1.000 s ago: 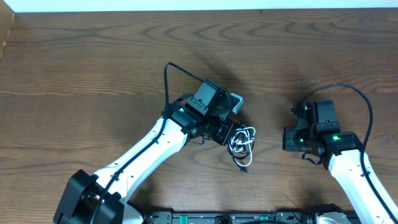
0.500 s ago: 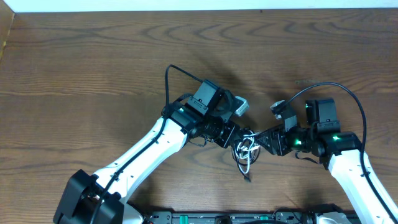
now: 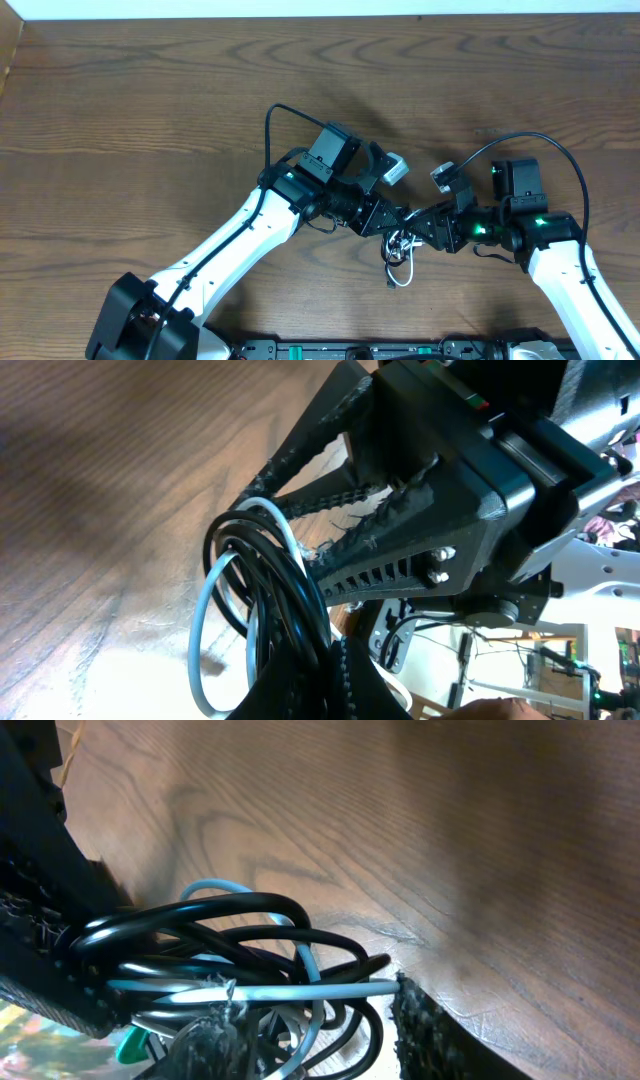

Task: Untangle cables

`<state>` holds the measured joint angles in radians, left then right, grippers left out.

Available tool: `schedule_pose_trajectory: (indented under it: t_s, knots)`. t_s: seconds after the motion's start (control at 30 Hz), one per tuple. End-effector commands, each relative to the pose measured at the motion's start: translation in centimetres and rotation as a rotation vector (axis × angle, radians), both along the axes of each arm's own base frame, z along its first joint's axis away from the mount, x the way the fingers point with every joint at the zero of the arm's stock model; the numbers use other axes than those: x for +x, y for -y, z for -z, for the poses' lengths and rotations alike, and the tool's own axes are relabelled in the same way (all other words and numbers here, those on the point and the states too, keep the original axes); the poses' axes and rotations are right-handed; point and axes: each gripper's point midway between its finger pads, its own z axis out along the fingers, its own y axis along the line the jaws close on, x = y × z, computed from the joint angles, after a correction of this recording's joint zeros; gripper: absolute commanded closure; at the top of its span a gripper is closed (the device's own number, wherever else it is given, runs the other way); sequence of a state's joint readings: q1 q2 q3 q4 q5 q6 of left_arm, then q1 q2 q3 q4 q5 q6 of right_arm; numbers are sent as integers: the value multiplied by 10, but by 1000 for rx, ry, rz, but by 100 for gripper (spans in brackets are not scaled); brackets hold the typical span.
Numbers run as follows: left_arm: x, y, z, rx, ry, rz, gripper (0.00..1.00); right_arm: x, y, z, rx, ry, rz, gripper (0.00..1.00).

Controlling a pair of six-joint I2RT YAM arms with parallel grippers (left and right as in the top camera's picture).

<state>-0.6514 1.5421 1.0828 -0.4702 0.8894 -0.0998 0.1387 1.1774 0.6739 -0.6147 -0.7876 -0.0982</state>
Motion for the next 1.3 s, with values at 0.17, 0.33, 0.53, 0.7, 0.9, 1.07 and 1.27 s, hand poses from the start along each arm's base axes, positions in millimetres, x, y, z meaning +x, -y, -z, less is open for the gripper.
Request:
schedule_pose_trajectory:
  t_s: [0.17,0.33,0.53,0.7,0.9,1.07,1.27]
  knots:
    - [-14,7,-22,-97,-11,72,93,8,13,12,-95,6,61,99]
    - [-10,4,-17,-63,3,49,93,19,46,33,-267,-70,272,99]
    - [16,-26,25,215,89,-111,92,15,99,54,-499,-181,566,99]
    - [26,-48,42,362,131,-179,93,6,127,60,-621,-233,711,99]
    - [28,-53,45,388,137,-194,93,-8,162,61,-772,-265,887,99]
    - [27,-53,45,389,127,-199,93,-9,167,60,-780,-271,944,99]
    - [-2,-29,25,201,77,-9,93,19,77,47,-381,-181,507,78]
